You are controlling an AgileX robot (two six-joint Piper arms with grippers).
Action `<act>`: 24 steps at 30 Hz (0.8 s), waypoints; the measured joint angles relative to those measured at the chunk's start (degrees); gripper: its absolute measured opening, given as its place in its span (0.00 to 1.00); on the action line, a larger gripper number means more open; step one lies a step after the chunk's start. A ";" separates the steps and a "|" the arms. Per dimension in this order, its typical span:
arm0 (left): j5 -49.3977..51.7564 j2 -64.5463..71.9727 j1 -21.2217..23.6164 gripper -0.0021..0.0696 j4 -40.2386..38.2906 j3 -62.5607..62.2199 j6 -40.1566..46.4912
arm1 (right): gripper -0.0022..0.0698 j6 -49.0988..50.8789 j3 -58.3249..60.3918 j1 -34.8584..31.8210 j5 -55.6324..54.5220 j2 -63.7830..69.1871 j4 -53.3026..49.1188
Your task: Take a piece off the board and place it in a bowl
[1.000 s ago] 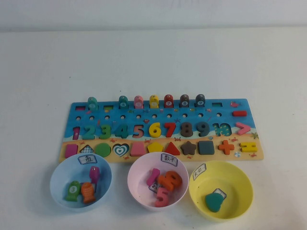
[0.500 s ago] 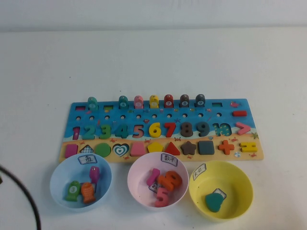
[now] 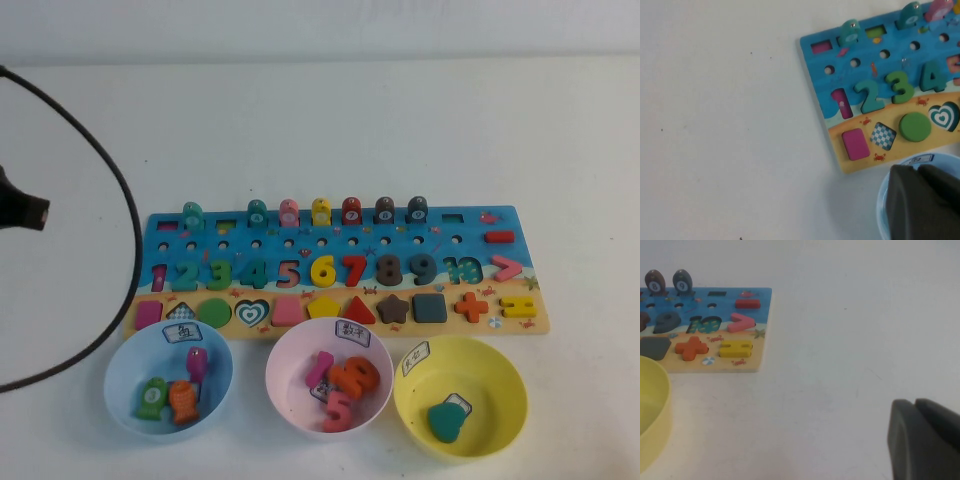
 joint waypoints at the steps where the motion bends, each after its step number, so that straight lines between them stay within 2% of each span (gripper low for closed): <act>1: 1.40 1.74 0.00 0.02 0.14 -1.46 0.22 | 0.01 0.00 0.00 0.00 0.00 0.00 0.00; 8: 13.74 12.79 -1.11 0.02 1.24 -10.16 0.83 | 0.01 0.00 0.00 0.00 0.00 0.00 0.00; 16: 15.29 23.69 -12.59 0.02 9.94 -15.71 -2.69 | 0.01 0.00 0.00 0.00 0.00 0.00 0.00; 19: 15.27 26.76 -15.16 0.02 10.80 -16.11 -4.28 | 0.01 0.00 0.00 0.00 0.00 0.00 0.00; 24: 15.27 30.86 -16.06 0.02 11.07 -16.16 -5.87 | 0.01 0.00 0.00 0.00 0.00 0.00 0.00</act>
